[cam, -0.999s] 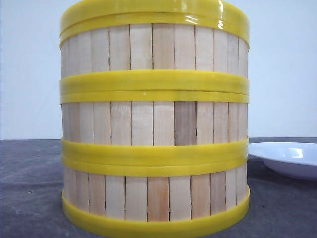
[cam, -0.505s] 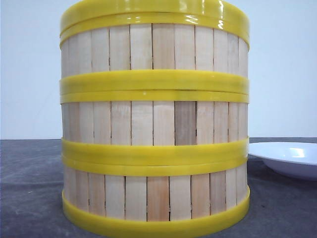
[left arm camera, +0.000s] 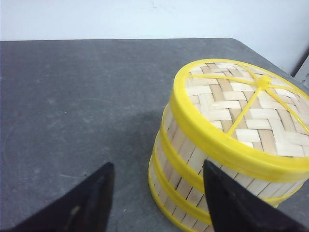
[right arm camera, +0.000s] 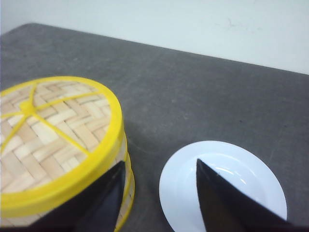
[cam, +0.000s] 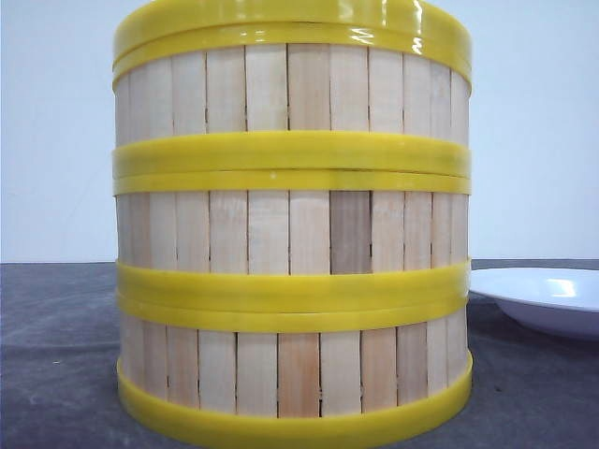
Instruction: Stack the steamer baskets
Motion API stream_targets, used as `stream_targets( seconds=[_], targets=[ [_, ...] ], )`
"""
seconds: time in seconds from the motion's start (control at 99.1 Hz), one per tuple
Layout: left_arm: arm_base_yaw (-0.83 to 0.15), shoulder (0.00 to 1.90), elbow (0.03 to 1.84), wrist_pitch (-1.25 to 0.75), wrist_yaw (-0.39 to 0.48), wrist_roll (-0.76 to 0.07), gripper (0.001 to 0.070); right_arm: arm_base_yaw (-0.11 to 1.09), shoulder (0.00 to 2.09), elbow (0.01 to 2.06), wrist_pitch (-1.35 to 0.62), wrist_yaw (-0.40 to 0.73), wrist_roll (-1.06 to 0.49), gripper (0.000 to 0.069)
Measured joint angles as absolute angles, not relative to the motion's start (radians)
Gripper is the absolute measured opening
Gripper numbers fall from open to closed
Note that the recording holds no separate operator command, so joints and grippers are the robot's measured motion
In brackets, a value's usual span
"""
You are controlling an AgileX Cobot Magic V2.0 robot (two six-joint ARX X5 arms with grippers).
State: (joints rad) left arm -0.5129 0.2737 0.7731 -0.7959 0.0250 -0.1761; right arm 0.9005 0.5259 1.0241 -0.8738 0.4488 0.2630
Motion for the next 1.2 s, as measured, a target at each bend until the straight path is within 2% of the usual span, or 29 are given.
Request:
stream_targets(
  seconds=[0.081,0.131,0.192,1.201],
  targets=[
    [-0.513,0.274,0.773,-0.796,0.025,-0.177,0.0111,0.900,0.526,1.024,-0.871,0.449,0.263,0.0083],
    [-0.513,0.274,0.773,-0.796,0.025,-0.177,0.0061,0.900,0.526,1.024,-0.871,0.449,0.263,0.0041],
    [-0.513,0.274,0.773,-0.796,0.025,-0.177,0.0035,0.900,0.526,1.024,-0.871,0.449,0.263,0.0020],
    [-0.513,0.274,0.773,-0.796,0.025,-0.176,0.0027,0.900,0.526,1.024,-0.871,0.449,0.263,0.0006]
  ],
)
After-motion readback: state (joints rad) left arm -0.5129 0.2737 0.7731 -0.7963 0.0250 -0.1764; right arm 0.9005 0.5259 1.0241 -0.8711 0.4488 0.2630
